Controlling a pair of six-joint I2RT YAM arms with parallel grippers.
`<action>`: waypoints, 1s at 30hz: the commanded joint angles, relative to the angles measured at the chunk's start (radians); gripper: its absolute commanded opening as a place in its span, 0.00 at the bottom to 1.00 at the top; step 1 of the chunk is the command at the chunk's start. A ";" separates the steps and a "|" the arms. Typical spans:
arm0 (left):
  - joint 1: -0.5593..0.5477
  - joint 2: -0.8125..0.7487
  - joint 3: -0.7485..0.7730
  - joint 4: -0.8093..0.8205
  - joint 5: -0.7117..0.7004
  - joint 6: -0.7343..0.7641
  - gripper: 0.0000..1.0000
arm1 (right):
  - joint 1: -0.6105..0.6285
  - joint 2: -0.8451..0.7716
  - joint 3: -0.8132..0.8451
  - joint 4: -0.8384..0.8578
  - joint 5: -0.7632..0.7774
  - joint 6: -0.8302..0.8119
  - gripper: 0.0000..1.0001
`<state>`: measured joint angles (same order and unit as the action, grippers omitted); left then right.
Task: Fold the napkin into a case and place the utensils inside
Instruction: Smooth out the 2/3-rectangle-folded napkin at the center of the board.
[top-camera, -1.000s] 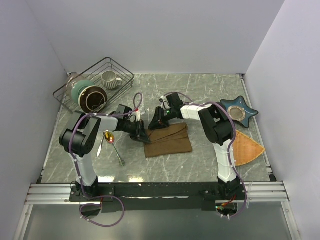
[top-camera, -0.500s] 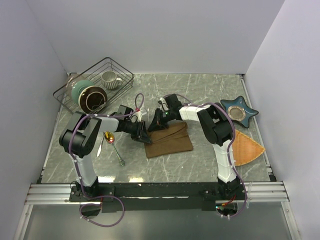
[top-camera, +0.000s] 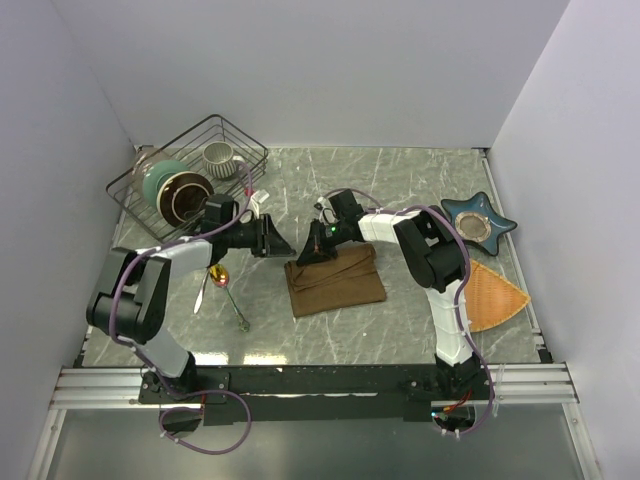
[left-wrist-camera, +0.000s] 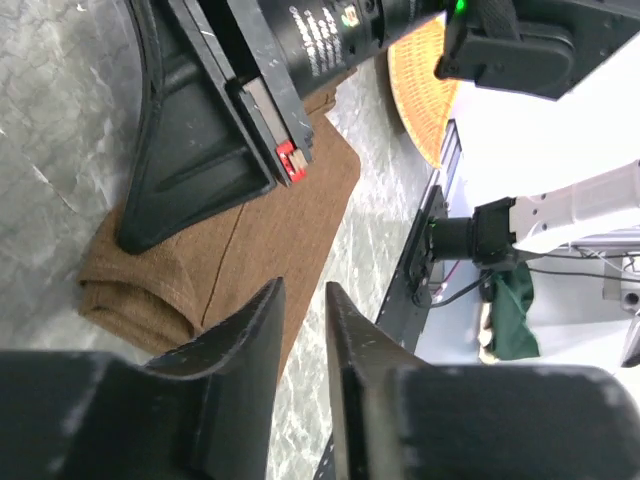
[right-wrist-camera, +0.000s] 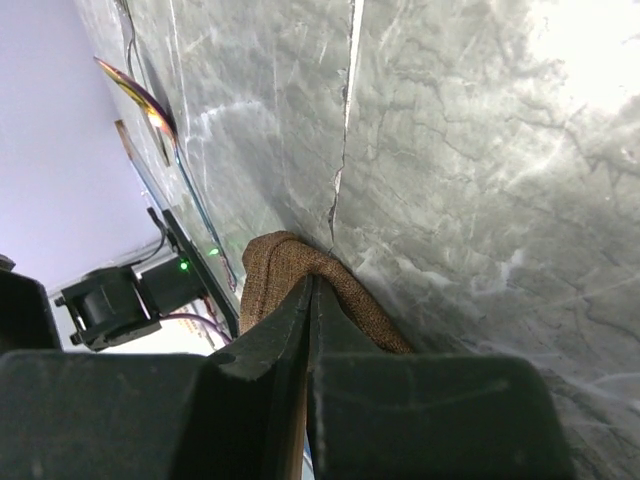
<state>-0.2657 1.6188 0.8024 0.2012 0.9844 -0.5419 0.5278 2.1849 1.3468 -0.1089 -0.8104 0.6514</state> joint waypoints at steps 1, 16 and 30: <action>-0.004 0.065 -0.006 0.130 0.013 -0.127 0.27 | 0.005 0.021 -0.040 -0.054 0.062 -0.059 0.02; -0.060 0.263 0.006 -0.160 -0.173 0.040 0.09 | -0.014 -0.014 -0.040 -0.046 0.031 -0.050 0.05; -0.058 0.328 0.070 -0.261 -0.220 0.097 0.03 | -0.250 -0.198 -0.064 -0.324 -0.125 -0.194 0.26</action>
<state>-0.3248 1.9030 0.8742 -0.0128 0.8894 -0.5034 0.3008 2.0212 1.3331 -0.3283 -0.9081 0.5339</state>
